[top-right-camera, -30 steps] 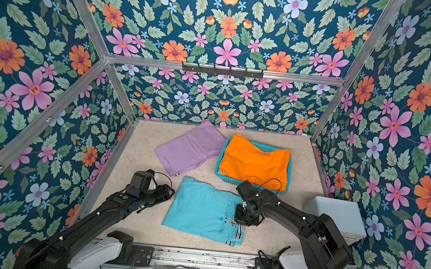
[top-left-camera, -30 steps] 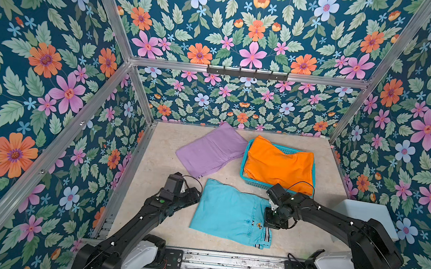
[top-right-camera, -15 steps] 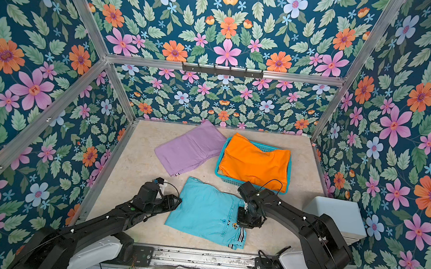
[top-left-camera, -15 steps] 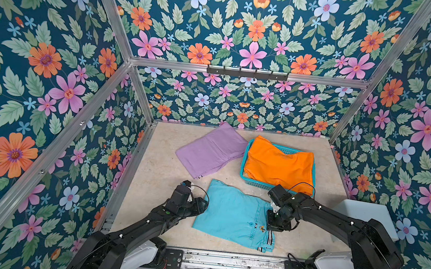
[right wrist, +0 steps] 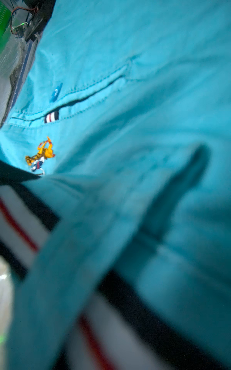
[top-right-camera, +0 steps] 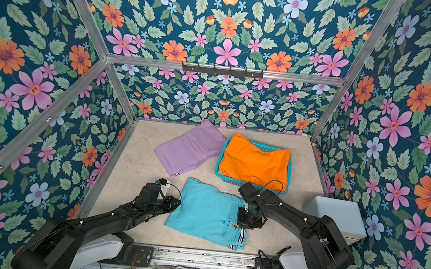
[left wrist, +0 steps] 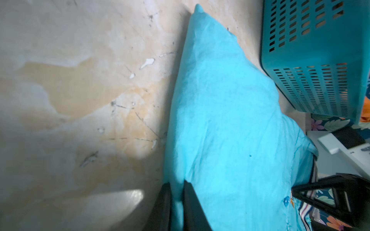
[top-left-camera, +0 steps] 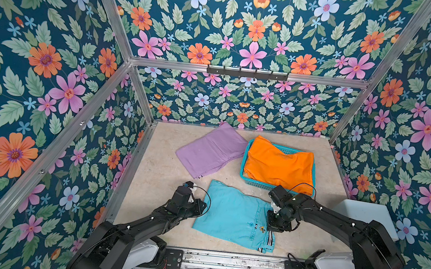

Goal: Put the folded long pants in the basket
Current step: Pick up the long pant at the center of the board.

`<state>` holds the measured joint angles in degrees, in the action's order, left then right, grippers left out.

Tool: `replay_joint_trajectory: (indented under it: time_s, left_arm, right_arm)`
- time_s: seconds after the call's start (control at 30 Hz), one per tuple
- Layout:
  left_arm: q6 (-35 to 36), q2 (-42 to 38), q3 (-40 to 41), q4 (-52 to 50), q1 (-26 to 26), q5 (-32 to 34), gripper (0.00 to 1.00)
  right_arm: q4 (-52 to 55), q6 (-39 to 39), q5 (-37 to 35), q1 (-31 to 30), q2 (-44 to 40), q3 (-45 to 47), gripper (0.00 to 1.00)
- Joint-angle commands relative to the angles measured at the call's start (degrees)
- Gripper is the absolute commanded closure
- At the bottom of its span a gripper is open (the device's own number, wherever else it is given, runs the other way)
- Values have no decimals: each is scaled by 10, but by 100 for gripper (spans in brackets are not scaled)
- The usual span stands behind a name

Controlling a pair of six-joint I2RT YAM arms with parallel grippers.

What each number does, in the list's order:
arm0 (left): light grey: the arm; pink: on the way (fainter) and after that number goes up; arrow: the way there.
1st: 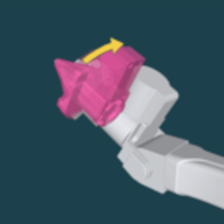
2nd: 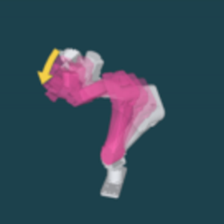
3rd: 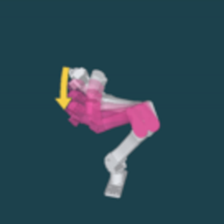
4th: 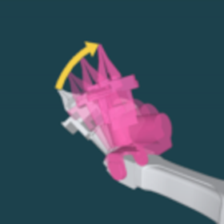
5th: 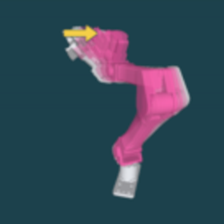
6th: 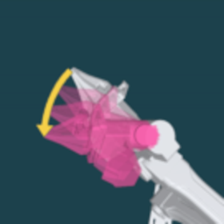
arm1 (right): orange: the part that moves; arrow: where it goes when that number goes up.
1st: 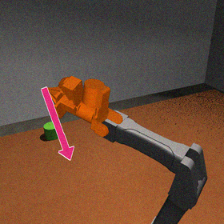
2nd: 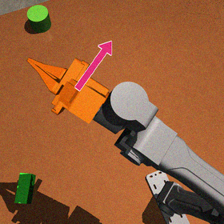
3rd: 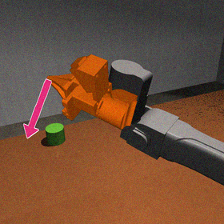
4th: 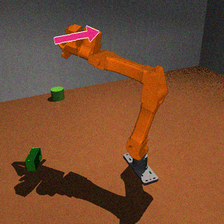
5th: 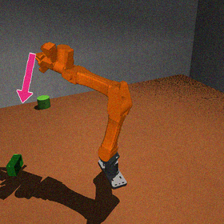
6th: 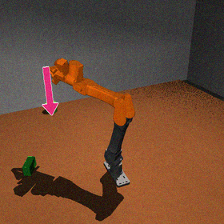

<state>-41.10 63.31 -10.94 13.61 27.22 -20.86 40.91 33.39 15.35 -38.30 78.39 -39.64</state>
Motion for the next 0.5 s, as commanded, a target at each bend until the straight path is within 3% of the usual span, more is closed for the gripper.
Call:
replay_joint_trajectory:
  time_s: [0.0, 0.17, 0.47]
  left_arm:
    - [0, -13, -4, -16, 0, -12, 100]
    - [-21, -88, -51, -144, 1, 49, 100]
    - [-9, -194, -228, -416, 0, 72, 100]
  right_arm:
    - [15, 2, -2, 2, -5, -8, 100]
    - [45, 7, -5, 2, -32, -31, 100]
    - [175, -16, 29, -4, -103, -139, 100]
